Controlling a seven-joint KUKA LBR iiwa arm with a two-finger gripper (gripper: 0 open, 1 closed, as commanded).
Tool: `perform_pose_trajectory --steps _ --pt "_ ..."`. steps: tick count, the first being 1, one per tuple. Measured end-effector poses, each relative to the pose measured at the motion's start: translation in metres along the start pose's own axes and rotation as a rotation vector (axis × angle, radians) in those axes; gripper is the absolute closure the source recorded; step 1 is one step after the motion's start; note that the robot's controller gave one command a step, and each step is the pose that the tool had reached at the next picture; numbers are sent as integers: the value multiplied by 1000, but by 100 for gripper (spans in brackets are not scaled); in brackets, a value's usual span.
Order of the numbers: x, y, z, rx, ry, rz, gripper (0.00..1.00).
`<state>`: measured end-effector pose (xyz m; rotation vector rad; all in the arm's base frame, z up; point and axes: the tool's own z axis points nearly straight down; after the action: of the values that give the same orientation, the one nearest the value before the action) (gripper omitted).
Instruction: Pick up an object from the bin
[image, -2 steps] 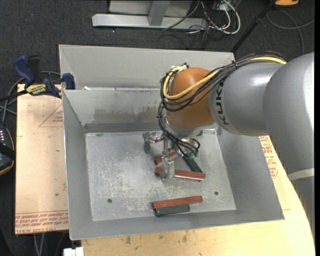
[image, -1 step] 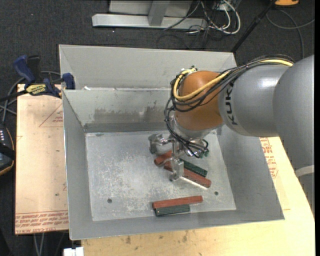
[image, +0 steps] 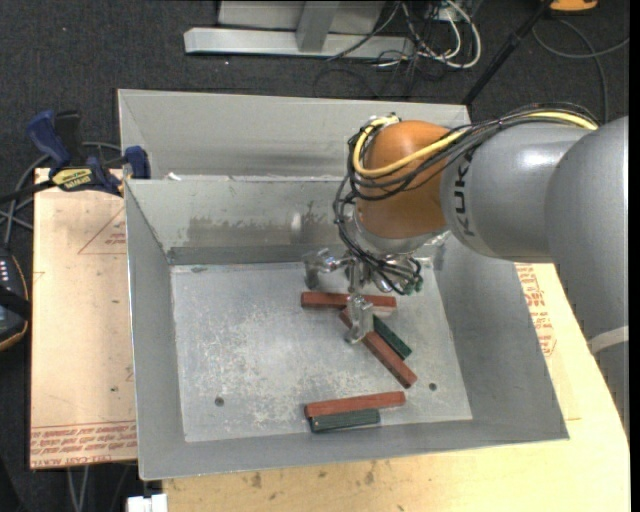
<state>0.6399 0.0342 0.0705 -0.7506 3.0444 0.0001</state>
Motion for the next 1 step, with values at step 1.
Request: perform_pose_trajectory --steps 1 --pt "0 1 -1 -1 0 0 100"
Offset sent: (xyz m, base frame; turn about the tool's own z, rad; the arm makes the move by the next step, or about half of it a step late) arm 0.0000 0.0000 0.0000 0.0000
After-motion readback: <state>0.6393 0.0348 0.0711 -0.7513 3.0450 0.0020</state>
